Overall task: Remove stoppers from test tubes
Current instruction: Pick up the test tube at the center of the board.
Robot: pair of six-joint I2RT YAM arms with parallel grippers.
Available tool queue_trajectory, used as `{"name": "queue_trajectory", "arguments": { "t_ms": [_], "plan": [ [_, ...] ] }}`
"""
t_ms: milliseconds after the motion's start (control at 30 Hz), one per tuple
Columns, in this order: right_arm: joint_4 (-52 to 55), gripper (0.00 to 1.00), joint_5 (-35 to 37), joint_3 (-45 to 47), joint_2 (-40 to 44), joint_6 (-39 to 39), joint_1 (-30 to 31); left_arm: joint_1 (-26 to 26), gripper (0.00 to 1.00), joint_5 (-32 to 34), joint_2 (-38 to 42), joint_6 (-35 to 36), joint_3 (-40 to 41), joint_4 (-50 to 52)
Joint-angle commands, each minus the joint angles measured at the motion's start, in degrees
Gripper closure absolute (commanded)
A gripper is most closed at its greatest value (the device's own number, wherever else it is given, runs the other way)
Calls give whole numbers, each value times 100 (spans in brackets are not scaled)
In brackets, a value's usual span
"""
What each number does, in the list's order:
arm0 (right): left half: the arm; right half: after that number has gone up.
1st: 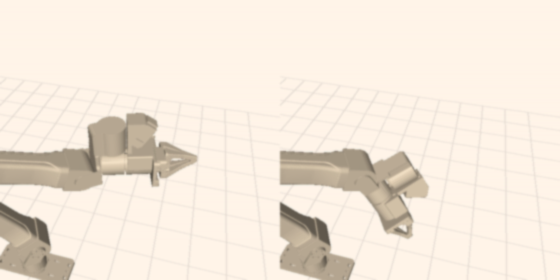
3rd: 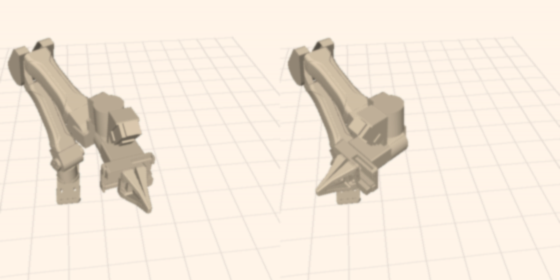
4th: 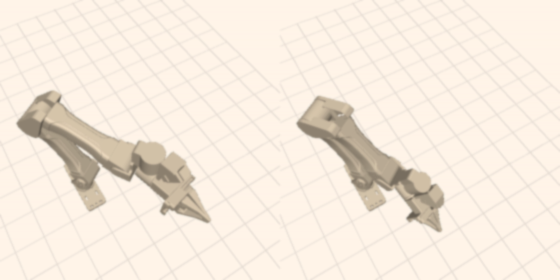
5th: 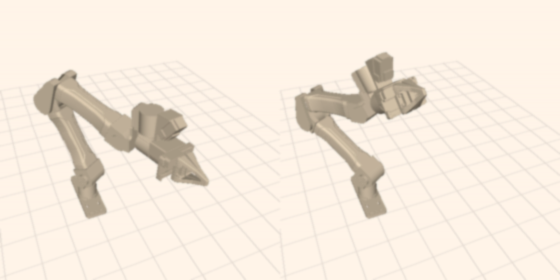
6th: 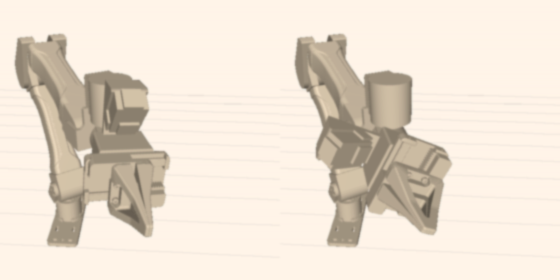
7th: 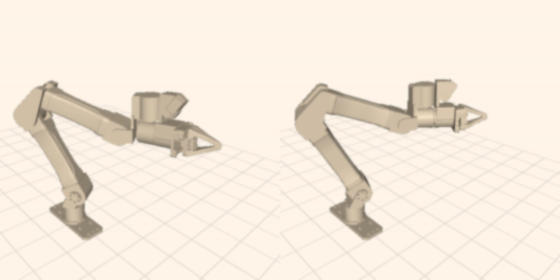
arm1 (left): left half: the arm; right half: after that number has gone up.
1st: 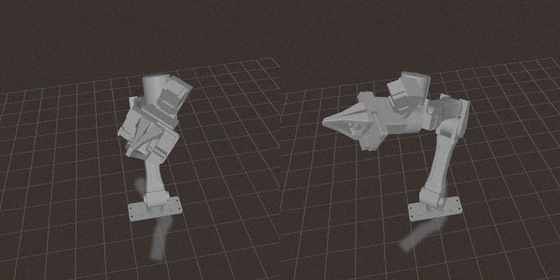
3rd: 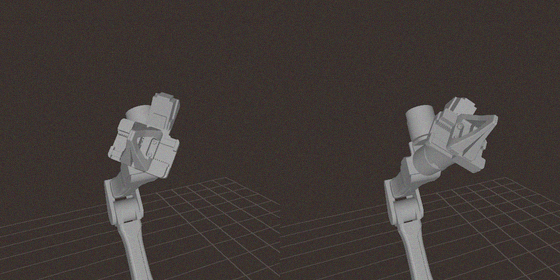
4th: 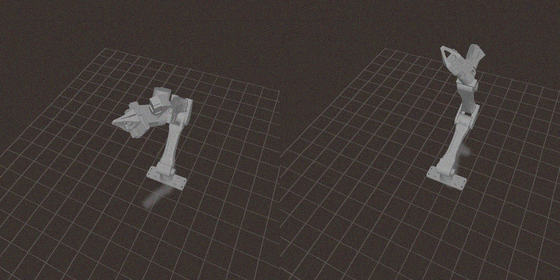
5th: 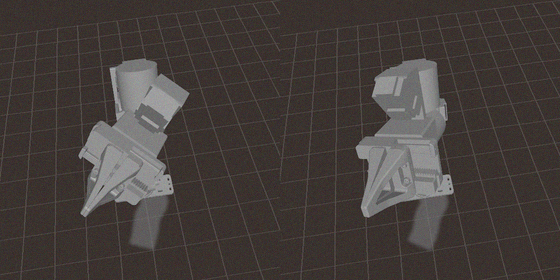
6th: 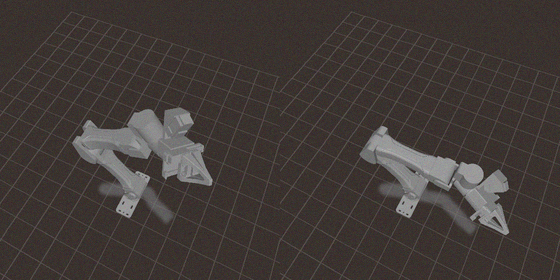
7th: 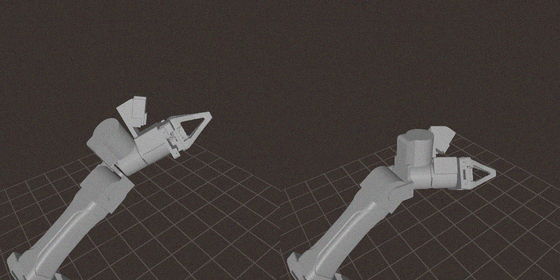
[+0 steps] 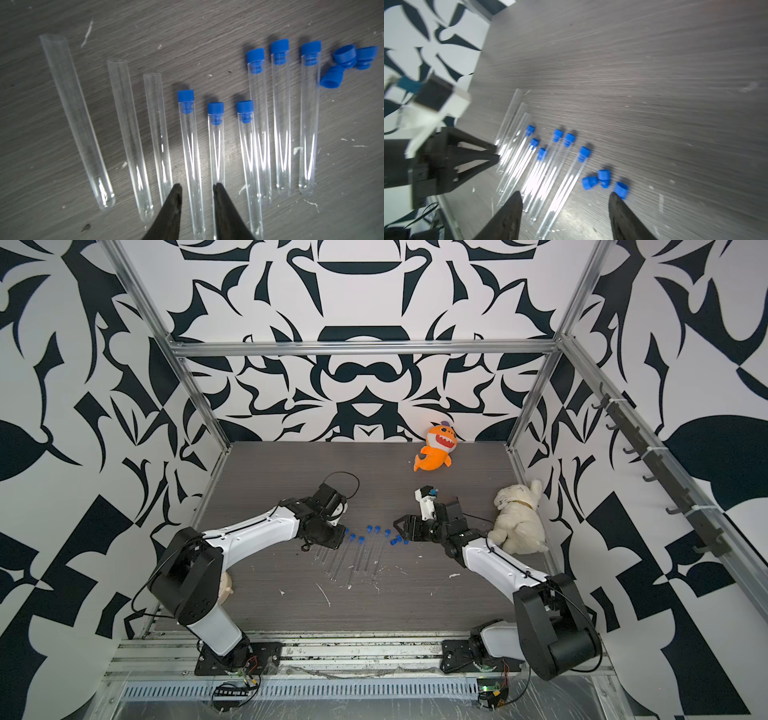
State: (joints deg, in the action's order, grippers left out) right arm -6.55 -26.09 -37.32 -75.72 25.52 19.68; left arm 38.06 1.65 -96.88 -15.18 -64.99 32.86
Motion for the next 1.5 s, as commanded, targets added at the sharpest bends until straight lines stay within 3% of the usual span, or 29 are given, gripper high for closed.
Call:
{"name": "queue_trajectory", "arguments": {
  "t_ms": [0, 767, 1267, 1467],
  "plan": [
    [-804, 34, -351, 122, -161, 123, 53, 8, 70, -144, -225, -109, -41, -73],
    [-951, 27, -171, 199, -59, 134, 176, 8, 71, 222, -1118, -28, -380, -66],
    [-686, 26, -100, 9, -88, 108, 159, -68, 94, 93, -986, -19, -355, 0],
    [-912, 25, -366, 62, -95, 184, 159, -89, 96, 29, -625, -55, -432, 112]
  ]
}}
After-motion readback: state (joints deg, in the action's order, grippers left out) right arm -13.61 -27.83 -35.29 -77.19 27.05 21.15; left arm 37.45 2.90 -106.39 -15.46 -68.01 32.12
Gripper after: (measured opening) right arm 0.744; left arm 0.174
